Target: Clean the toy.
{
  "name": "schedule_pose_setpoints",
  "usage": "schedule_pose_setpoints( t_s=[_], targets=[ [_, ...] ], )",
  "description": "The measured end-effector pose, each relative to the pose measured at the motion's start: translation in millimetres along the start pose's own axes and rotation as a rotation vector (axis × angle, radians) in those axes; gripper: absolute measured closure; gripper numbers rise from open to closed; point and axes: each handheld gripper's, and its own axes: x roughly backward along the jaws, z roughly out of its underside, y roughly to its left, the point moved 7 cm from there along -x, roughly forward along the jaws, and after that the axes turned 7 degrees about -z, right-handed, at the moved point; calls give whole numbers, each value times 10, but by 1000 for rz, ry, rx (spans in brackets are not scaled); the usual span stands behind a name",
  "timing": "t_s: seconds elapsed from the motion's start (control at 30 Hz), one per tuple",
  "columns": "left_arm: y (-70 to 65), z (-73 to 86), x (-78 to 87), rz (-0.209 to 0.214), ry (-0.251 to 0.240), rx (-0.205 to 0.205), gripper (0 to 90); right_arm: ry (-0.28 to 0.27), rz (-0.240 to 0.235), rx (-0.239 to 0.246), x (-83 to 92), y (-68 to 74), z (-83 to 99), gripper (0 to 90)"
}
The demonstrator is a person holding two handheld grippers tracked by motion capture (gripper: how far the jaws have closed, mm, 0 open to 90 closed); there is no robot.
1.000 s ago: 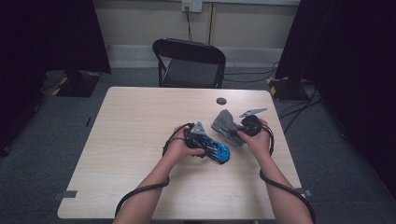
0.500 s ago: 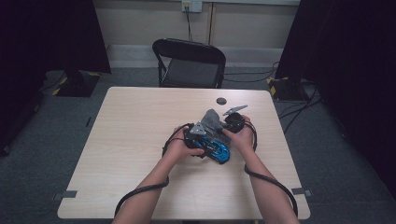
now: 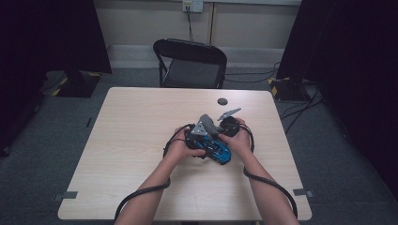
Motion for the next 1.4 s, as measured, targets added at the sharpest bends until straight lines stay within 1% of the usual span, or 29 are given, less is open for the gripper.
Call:
schedule_pose_setpoints(
  t_s=[0.03,0.17,0.43,0.5,0.7,0.93,1.4],
  targets=[
    [0,1,0,-1,-1,0,174,0,-3,-4,6,2,7,770],
    [-1,0,1,-2,3,0,175,-8,-23,9,37,-5,42,770],
    [-2,-3,0,-3,4,1,175,-3,-45,37,116,-24,128,770],
    [-1,-2,1,-4,6,1,174,-6,-47,35,137,-33,153,770],
    [-4,-2,0,-8,2,3,174,-8,-49,36,217,-46,245,770],
    [-7,-4,0,-6,7,3,175,-23,-54,31,302,-44,356,769],
    [-8,-8,0,-7,12,1,175,-29,-45,23,490,-43,588,769]
  ],
)
